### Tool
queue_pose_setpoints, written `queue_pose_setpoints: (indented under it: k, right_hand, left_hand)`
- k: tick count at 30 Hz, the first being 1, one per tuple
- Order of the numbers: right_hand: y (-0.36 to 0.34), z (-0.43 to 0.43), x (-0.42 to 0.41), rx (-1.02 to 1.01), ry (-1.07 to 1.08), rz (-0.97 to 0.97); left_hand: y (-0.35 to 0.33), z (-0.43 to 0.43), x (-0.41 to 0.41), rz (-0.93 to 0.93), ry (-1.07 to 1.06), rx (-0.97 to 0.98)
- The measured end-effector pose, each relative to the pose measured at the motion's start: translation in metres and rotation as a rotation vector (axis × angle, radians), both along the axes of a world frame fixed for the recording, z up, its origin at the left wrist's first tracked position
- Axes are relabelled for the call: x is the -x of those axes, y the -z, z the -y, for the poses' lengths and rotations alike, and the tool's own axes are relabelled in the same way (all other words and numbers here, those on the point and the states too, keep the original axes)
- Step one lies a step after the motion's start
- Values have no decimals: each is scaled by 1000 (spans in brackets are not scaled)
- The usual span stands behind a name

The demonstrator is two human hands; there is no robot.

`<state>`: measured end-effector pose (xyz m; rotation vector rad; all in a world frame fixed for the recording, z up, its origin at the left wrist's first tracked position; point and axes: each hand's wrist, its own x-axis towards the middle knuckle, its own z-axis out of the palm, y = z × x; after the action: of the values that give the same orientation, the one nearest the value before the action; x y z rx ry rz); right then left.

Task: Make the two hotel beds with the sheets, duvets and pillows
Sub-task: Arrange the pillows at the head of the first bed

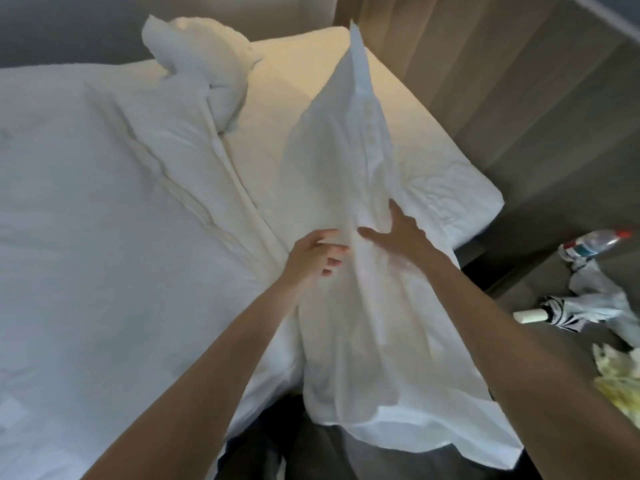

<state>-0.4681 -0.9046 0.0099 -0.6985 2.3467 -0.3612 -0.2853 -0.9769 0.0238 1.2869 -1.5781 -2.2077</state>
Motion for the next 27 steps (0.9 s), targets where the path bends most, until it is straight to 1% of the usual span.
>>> queue_pose_setpoints:
  k: [1, 3, 7, 10, 14, 16, 18, 20, 23, 25, 27]
  right_hand:
    - [9, -8, 8, -35, 51, 30]
    - [27, -22, 26, -22, 146, 122]
    - [80, -42, 68, 62, 305, 231]
    - [106, -50, 87, 127, 327, 330]
    - [147, -65, 128, 157, 356, 344]
    - [159, -74, 148, 163, 387, 325]
    - [168, -79, 168, 161, 377, 248]
    - [176, -81, 183, 171, 383, 195]
    - [189, -83, 198, 156, 388, 258]
    - [199, -86, 205, 157, 417, 341]
    - [206, -87, 210, 101, 427, 355]
  left_hand:
    - [6, 3, -3, 35, -22, 56]
    - [22, 10, -8, 101, -54, 111]
    - [62, 21, -11, 251, -59, 143]
    - [92, 20, 7, 354, -36, 137]
    - [128, 8, 59, 465, -25, 38]
    - [141, -1, 90, 458, -14, -12]
    - [152, -8, 119, 426, -73, -20]
    - [163, -13, 139, 464, -154, 10]
    - [178, -16, 145, 570, -221, 45]
    - [183, -17, 143, 592, -236, 76]
    - [181, -18, 143, 610, -251, 97]
